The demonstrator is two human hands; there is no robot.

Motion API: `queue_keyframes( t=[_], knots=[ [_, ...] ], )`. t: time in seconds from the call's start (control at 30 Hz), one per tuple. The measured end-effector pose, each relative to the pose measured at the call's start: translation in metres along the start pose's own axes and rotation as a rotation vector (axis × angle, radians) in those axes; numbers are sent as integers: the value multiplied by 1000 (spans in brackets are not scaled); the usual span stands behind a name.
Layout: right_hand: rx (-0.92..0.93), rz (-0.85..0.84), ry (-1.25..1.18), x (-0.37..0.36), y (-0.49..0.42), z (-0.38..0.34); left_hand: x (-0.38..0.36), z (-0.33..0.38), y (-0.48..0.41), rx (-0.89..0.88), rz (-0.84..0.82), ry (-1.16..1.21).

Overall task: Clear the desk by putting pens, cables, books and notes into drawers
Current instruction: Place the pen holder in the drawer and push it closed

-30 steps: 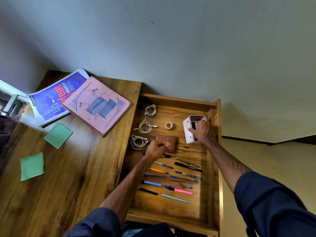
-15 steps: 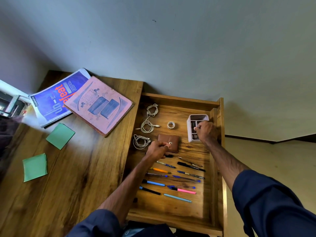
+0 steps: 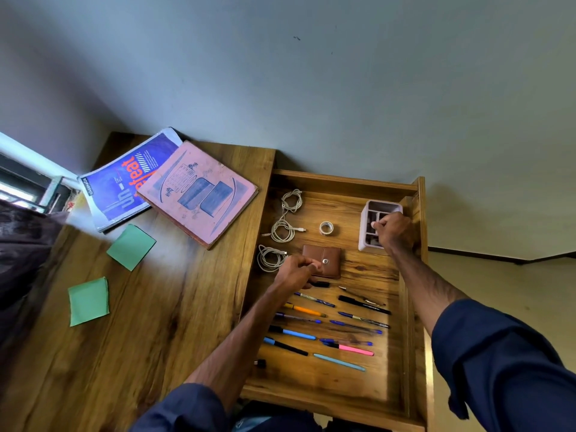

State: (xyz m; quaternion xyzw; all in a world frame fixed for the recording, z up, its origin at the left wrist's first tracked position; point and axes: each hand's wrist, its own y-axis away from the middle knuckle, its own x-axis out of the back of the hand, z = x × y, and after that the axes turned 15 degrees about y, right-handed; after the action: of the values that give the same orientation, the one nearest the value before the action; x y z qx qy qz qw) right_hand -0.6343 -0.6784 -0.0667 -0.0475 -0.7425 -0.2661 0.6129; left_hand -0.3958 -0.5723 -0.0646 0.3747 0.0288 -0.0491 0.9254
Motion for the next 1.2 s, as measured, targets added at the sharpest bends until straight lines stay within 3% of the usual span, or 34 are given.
queue_keyframes(
  t=[0.37,0.67,0.83,1.0,1.2],
  knots=[
    [118,153,-66,-8,69,46,-26,-13,13,59,18,136],
    [209,71,-105,-30,121,130,-97,-40,41,38,18,160],
    [286,37,-173,-26,125,177,-156,-68,64,32,124,184],
    [415,-67,-232,-8,131,230,-238,-99,104,-19,252,224],
    [550,-140,-290,23,152,295,-314,-117,144,-83,233,248]
  ],
)
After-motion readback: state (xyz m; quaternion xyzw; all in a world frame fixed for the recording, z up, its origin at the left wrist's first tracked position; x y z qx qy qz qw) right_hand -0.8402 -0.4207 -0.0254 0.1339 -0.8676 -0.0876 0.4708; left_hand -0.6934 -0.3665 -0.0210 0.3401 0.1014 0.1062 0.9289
